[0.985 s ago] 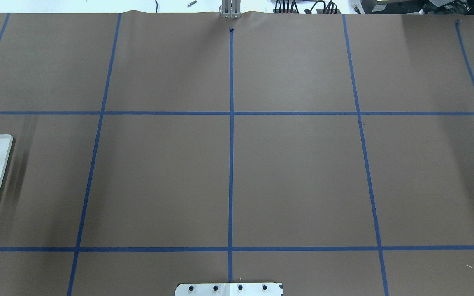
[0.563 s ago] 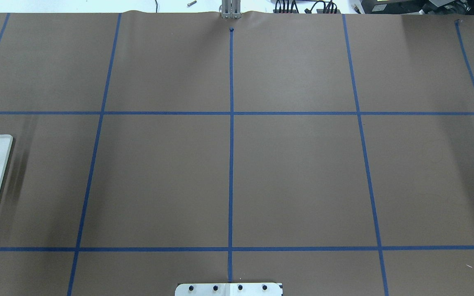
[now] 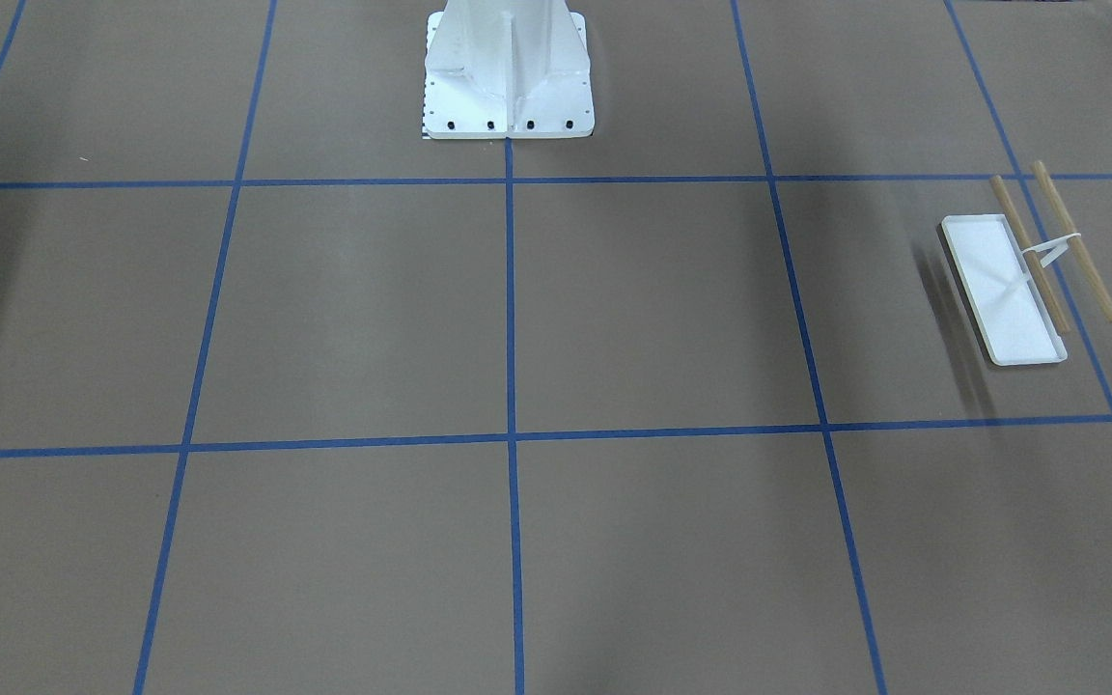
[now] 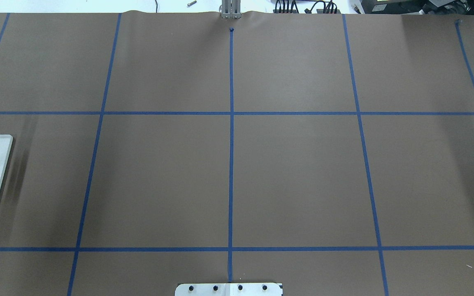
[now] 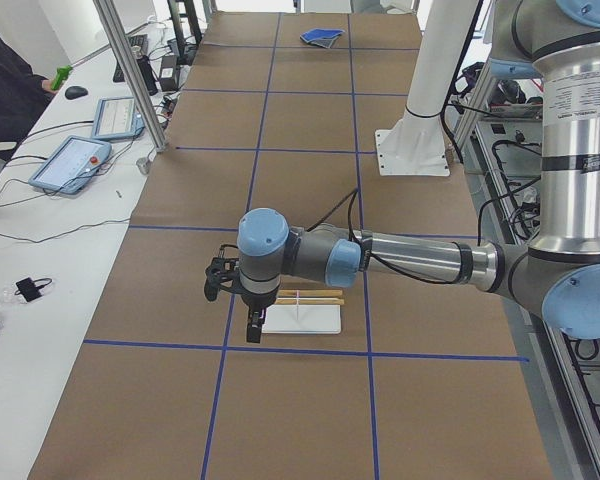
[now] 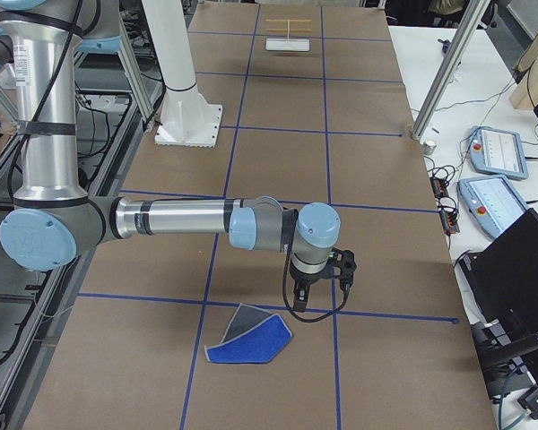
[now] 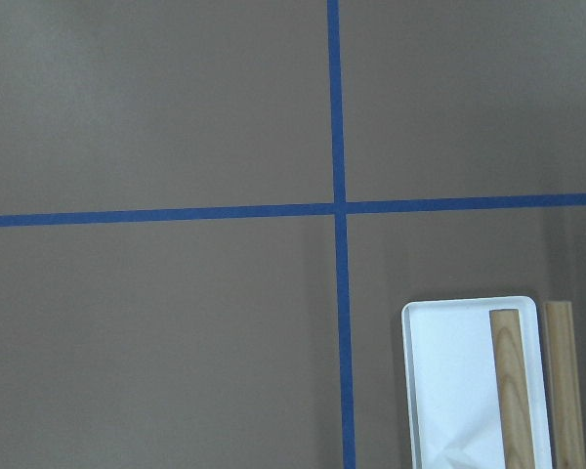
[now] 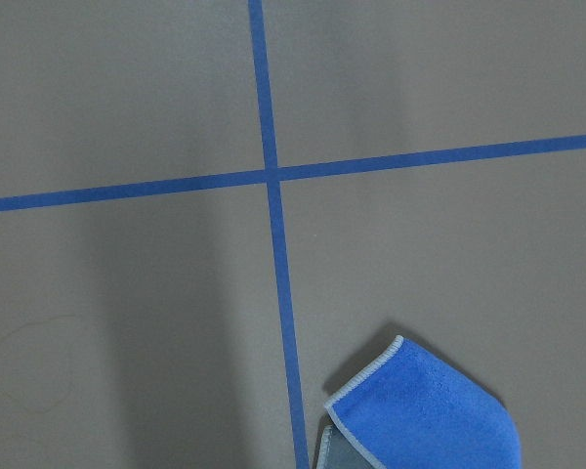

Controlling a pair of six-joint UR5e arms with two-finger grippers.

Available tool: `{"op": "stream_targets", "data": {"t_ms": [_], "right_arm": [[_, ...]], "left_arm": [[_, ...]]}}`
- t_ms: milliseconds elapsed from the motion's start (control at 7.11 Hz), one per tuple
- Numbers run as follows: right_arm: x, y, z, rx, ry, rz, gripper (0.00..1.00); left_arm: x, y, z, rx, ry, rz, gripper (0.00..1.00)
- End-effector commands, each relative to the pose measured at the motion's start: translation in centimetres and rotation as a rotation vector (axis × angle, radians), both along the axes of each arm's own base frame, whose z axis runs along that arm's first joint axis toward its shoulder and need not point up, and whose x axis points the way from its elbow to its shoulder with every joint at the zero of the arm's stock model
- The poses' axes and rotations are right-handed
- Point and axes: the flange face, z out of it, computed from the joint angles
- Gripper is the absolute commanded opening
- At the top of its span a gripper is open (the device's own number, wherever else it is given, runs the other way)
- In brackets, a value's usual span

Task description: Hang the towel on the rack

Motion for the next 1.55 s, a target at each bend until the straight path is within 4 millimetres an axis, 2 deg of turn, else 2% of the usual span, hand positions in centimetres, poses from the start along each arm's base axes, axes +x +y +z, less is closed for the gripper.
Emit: {"op": "stream_targets", "data": {"t_ms": [0,281,422,844,985,1267,1407], "right_arm": [[0.0,-0.1,-0.3,0.009,-0.003,-0.004,1.00],[0.0,-0.1,-0.5,0.018,-0.002,-0.008,1.00],[-0.1,-0.1,-0.6,0.020,0.001,-0.009,1.00],[-0.1,0.3,0.0,0.027,0.001,-0.026,1.00],[0.0,0.8,1.4,0.081,0.007,-0.112,1.00],[0.2,1.7,6.2,0.053,0.019,-0.187,1.00],[0.1,2.4,11.2,0.073,0.014,-0.219,1.00]], "left_arm": [[0.0,-0.7,0.0,-0.002,0.000,-0.002,0.99],[0.1,-1.7,0.5,-0.020,-0.004,-0.011,0.98],[-0.1,-1.5,0.9,-0.016,-0.029,-0.011,0.98],[-0.1,-1.6,0.1,-0.005,-0.026,-0.017,0.98],[-0.1,-1.6,0.1,-0.005,-0.026,-0.017,0.98],[-0.1,-1.8,-0.2,0.000,-0.026,-0.019,0.98],[-0.1,-1.8,-0.1,-0.002,-0.026,-0.019,0.98]]}}
